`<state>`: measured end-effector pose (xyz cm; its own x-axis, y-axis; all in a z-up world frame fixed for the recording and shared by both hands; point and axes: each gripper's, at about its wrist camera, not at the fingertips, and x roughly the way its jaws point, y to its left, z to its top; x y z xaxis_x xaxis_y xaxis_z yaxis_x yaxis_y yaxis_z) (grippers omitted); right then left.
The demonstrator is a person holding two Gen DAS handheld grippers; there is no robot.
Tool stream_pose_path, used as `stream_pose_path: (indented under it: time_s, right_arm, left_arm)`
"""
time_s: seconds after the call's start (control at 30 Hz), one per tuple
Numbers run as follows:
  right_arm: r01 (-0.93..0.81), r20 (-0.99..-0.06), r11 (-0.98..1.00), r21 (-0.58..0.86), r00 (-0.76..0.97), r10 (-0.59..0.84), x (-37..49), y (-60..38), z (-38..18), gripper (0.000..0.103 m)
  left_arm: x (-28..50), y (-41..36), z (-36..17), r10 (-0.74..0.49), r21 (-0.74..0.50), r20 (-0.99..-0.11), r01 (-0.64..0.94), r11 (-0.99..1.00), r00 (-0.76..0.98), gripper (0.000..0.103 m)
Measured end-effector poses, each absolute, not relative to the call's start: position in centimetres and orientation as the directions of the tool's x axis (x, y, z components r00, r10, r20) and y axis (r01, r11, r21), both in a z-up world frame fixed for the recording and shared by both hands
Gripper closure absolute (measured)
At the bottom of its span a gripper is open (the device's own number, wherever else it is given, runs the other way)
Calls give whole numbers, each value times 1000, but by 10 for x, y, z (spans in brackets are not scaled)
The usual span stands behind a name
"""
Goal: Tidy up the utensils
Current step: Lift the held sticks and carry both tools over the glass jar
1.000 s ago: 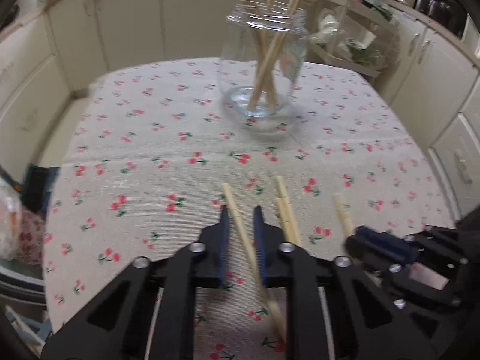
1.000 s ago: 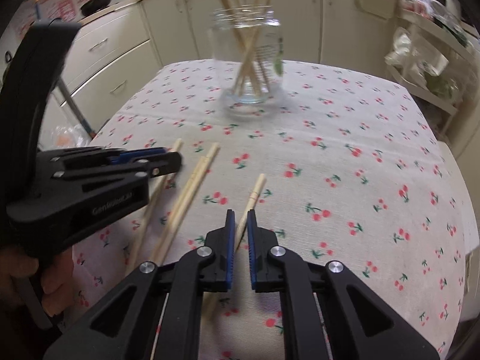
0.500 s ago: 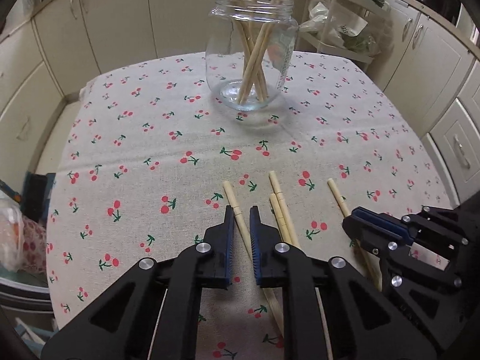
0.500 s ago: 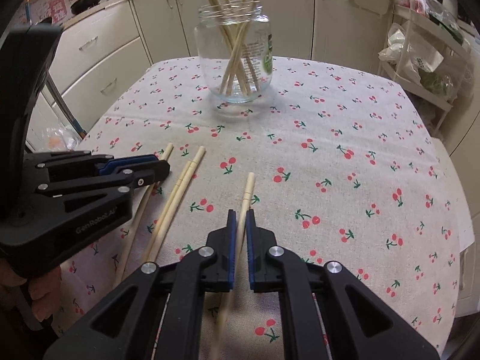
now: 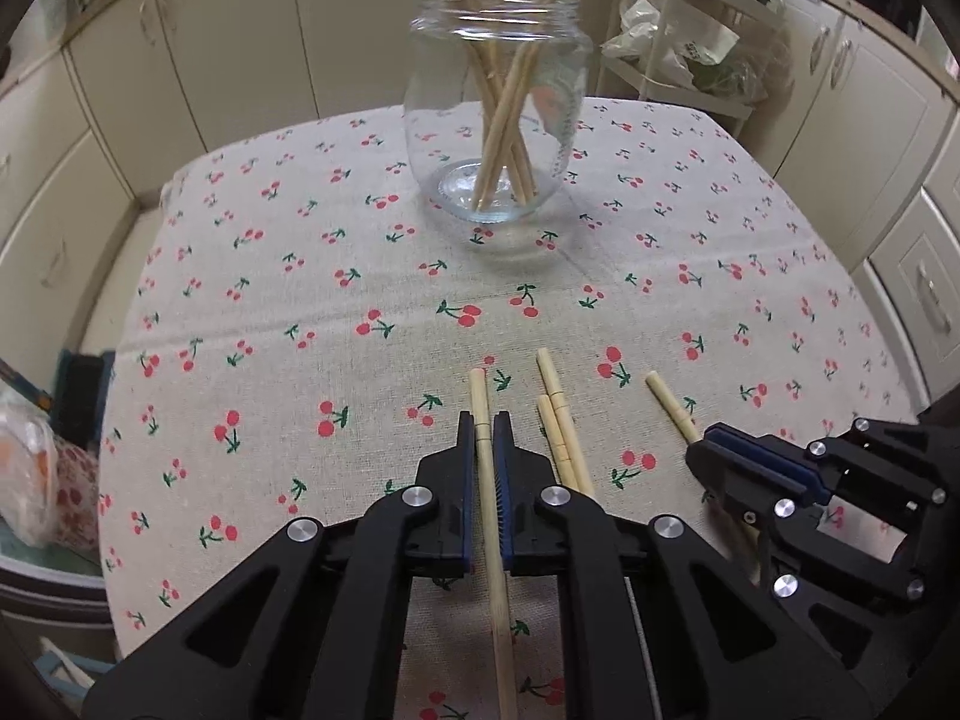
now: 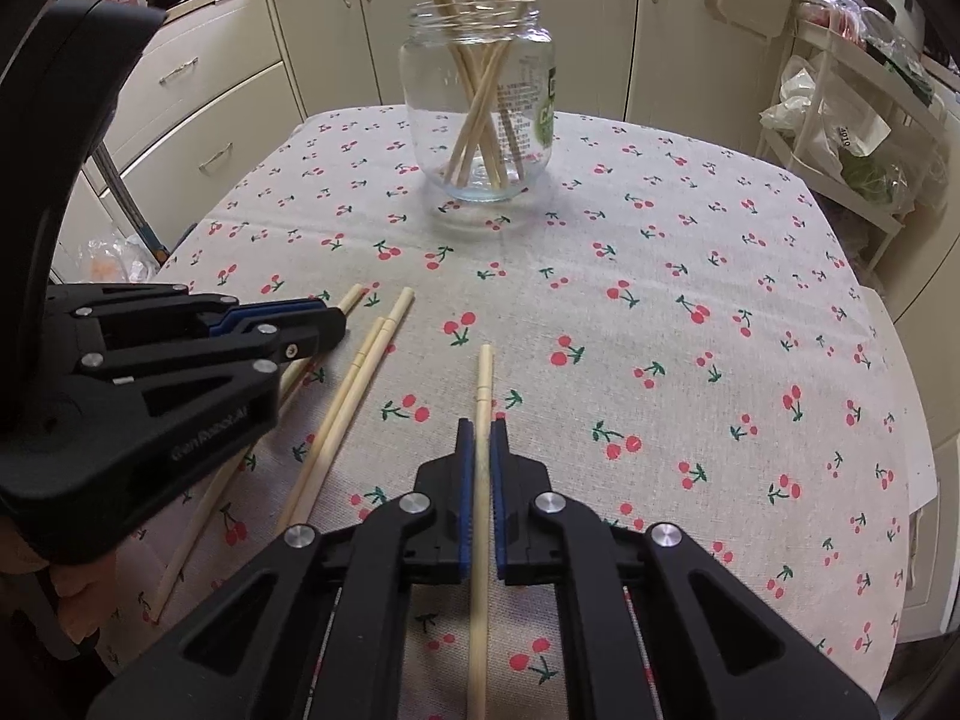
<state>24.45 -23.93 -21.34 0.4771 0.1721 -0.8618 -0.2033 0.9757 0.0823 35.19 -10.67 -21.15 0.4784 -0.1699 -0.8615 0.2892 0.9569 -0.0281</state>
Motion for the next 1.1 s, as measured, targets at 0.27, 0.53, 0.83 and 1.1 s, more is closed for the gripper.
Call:
stream_pose_path:
  time_s: [0.27, 0.53, 0.83, 1.1]
  right_arm:
    - [-141, -826, 961, 238, 491, 277, 240, -257, -209, 97]
    - [-75, -752, 917, 391, 549, 366, 236, -276, -197, 97]
    - [-46, -669, 861, 507, 609, 426, 232, -297, -195, 97]
    - [-24, -617, 815, 579, 640, 457, 231, -311, -209, 97]
  left_arm:
    - [342, -104, -204, -155, -4, -829, 273, 962, 537, 98]
    - [334, -108, -180, -166, 19, -765, 279, 960, 623, 98]
    - [334, -100, -148, -265, -82, -646, 280, 956, 716, 98]
    - [344, -69, -81, -362, -271, -378, 272, 923, 852, 98]
